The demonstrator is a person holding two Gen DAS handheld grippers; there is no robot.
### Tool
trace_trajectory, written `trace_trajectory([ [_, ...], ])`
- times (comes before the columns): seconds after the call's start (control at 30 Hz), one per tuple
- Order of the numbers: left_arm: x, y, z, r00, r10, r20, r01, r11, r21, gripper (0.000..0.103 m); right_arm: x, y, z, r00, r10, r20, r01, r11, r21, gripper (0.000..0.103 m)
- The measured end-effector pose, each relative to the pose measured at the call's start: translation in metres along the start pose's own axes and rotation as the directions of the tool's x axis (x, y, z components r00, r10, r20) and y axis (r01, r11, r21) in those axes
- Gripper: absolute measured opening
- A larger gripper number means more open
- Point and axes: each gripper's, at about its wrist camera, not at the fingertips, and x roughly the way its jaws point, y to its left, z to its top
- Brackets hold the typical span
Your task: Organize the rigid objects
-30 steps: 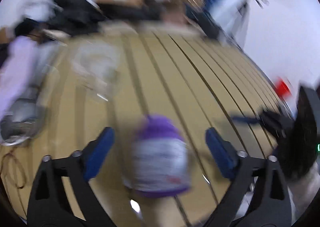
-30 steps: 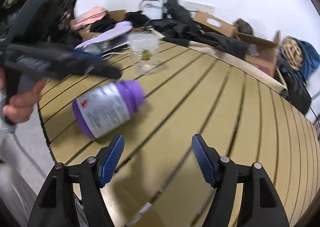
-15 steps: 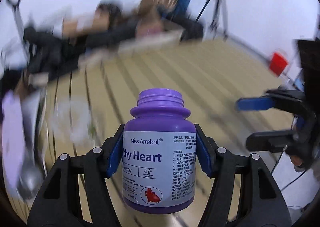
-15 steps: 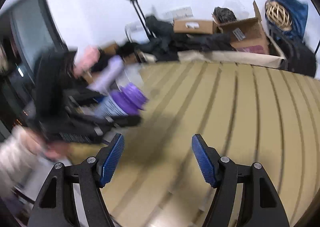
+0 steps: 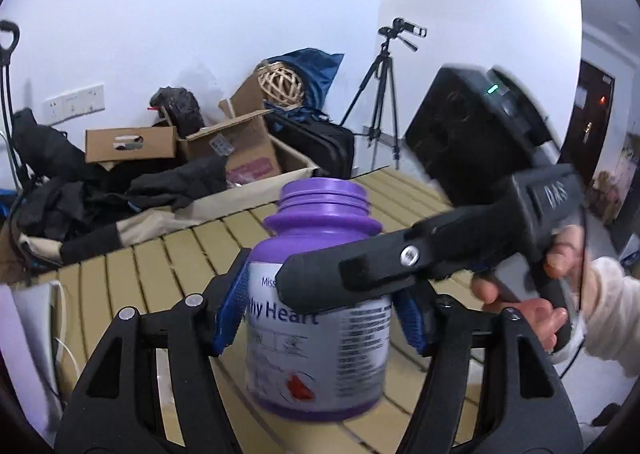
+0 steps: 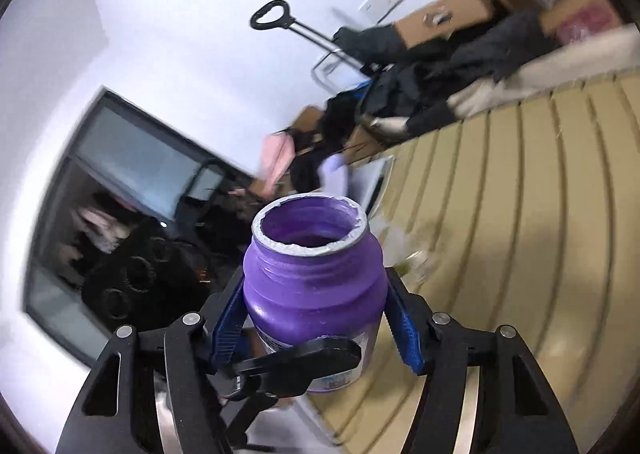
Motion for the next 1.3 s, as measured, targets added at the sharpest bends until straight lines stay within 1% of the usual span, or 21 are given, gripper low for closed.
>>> trace_trajectory([
  [0.03,0.001,0.001,0.003,1.000,0.019,-0.003,-0.019,1.000,0.014,0.070,0.002,0.005,0.003,0.999,-0.054,0.010,0.054,0.998,-0.038,0.068],
  [0.07,0.004,0.004,0.010,0.999,0.043,-0.009,-0.043,0.998,0.037,0.080,0.006,0.013,0.007,0.993,-0.116,0.016,0.117,0.989,-0.093,0.068],
  [0.1,0.008,0.010,0.017,0.998,0.058,-0.010,-0.057,0.997,0.058,0.086,0.008,0.021,0.013,0.980,-0.197,0.038,0.200,0.966,-0.164,0.068],
  [0.13,0.012,0.015,0.025,0.997,0.072,-0.019,-0.070,0.993,0.094,0.100,0.012,0.033,0.018,0.958,-0.277,0.075,0.287,0.928,-0.239,0.068],
  [0.17,0.012,0.019,0.028,0.997,0.070,-0.025,-0.067,0.991,0.117,0.103,0.013,0.038,0.021,0.944,-0.313,0.103,0.329,0.903,-0.277,0.068],
  [0.23,0.020,0.031,0.038,0.994,0.107,-0.015,-0.103,0.982,0.158,0.103,0.016,0.049,0.031,0.895,-0.406,0.185,0.446,0.828,-0.342,0.068],
  [0.3,0.026,0.040,0.038,0.990,0.139,0.020,-0.140,0.979,0.147,0.103,0.023,0.046,0.045,0.876,-0.429,0.220,0.481,0.811,-0.332,0.068],
  [0.37,0.041,0.052,0.034,0.988,0.157,-0.004,-0.155,0.980,0.125,0.103,0.030,0.038,0.057,0.849,-0.465,0.250,0.525,0.797,-0.301,0.068],
  [0.47,0.060,0.072,0.022,0.977,0.203,-0.064,-0.194,0.973,0.125,0.103,0.043,0.024,0.065,0.825,-0.502,0.258,0.563,0.772,-0.296,0.068],
  [0.53,0.065,0.080,0.007,0.970,0.225,-0.095,-0.216,0.972,0.097,0.103,0.058,0.012,0.067,0.820,-0.525,0.225,0.572,0.760,-0.308,0.068],
  [0.7,0.049,0.072,-0.022,0.944,0.308,-0.117,-0.304,0.951,0.051,0.103,0.078,-0.018,0.044,0.822,-0.553,0.137,0.563,0.753,-0.341,0.068],
  [0.73,0.043,0.068,-0.032,0.943,0.315,-0.111,-0.312,0.949,0.042,0.103,0.083,-0.024,0.040,0.828,-0.547,0.121,0.552,0.760,-0.344,0.068],
  [0.77,0.036,0.065,-0.042,0.944,0.316,-0.097,-0.315,0.949,0.026,0.103,0.087,-0.030,0.038,0.823,-0.557,0.106,0.556,0.756,-0.344,0.068],
  [0.87,0.032,0.062,-0.064,0.950,0.291,-0.116,-0.295,0.955,-0.025,0.103,0.106,-0.048,0.025,0.793,-0.606,0.071,0.587,0.725,-0.361,0.068],
  [0.93,0.035,0.063,-0.074,0.944,0.295,-0.146,-0.303,0.952,-0.042,0.103,0.119,-0.055,0.016,0.766,-0.641,0.040,0.605,0.699,-0.380,0.069],
  [1.03,0.032,0.067,-0.079,0.937,0.301,-0.175,-0.319,0.943,-0.091,0.103,0.119,-0.050,0.010,0.729,-0.683,0.050,0.642,0.656,-0.397,0.071],
  [1.07,0.026,0.067,-0.080,0.937,0.303,-0.176,-0.325,0.939,-0.110,0.103,0.112,-0.045,0.009,0.737,-0.673,0.059,0.639,0.667,-0.384,0.077],
  [1.1,0.020,0.067,-0.081,0.936,0.307,-0.170,-0.329,0.936,-0.124,0.103,0.106,-0.040,0.008,0.747,-0.662,0.064,0.634,0.679,-0.371,0.078],
  [1.17,0.001,0.065,-0.085,0.924,0.345,-0.163,-0.370,0.914,-0.164,0.103,0.084,-0.024,0.003,0.766,-0.637,0.082,0.621,0.703,-0.347,0.079],
  [1.2,-0.009,0.066,-0.086,0.917,0.364,-0.164,-0.392,0.900,-0.194,0.103,0.073,-0.013,-0.002,0.768,-0.634,0.093,0.622,0.703,-0.344,0.079],
  [1.3,-0.042,0.060,-0.093,0.887,0.424,-0.184,-0.459,0.853,-0.249,0.103,0.041,0.017,-0.023,0.753,-0.647,0.123,0.643,0.682,-0.349,0.079],
])
